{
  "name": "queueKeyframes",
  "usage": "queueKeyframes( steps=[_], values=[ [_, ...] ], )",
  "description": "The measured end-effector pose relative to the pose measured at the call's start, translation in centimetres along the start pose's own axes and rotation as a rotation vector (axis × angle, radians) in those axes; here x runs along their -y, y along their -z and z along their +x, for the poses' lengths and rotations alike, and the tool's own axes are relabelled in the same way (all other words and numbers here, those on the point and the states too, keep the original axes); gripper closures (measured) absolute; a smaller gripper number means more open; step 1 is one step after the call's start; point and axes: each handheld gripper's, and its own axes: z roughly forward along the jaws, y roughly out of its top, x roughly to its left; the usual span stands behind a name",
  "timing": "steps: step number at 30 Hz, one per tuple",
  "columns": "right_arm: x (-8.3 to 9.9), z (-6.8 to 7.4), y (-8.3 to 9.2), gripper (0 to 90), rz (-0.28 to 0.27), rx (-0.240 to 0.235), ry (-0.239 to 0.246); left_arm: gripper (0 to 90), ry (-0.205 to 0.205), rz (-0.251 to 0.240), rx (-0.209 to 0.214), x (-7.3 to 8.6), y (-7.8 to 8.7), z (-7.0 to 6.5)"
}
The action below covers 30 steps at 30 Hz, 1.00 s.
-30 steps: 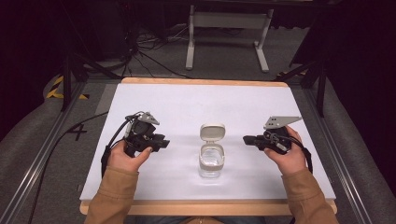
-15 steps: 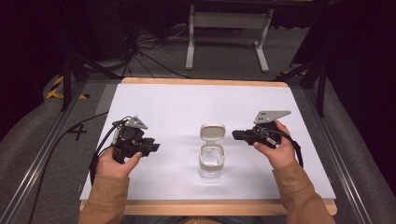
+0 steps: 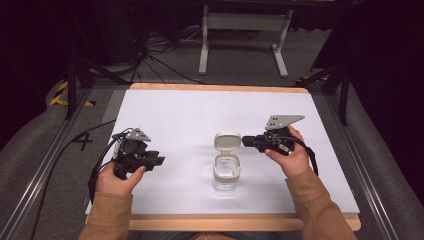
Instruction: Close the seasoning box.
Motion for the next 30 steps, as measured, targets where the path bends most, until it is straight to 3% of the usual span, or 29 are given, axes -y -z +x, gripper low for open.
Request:
queueKeyframes(
  steps=[10, 30],
  values=[
    [-0.45, 0.25, -0.41, 86.8, -0.004, -0.016, 0.037, 68.1, 0.000, 0.012, -0.001, 0.14, -0.05, 0.04],
    [-0.57, 0.97, -0.03, 87.0, 0.007, -0.036, 0.044, 67.6, -0.011, 0.014, 0.010, -0.23, -0.48, -0.03]
  ],
)
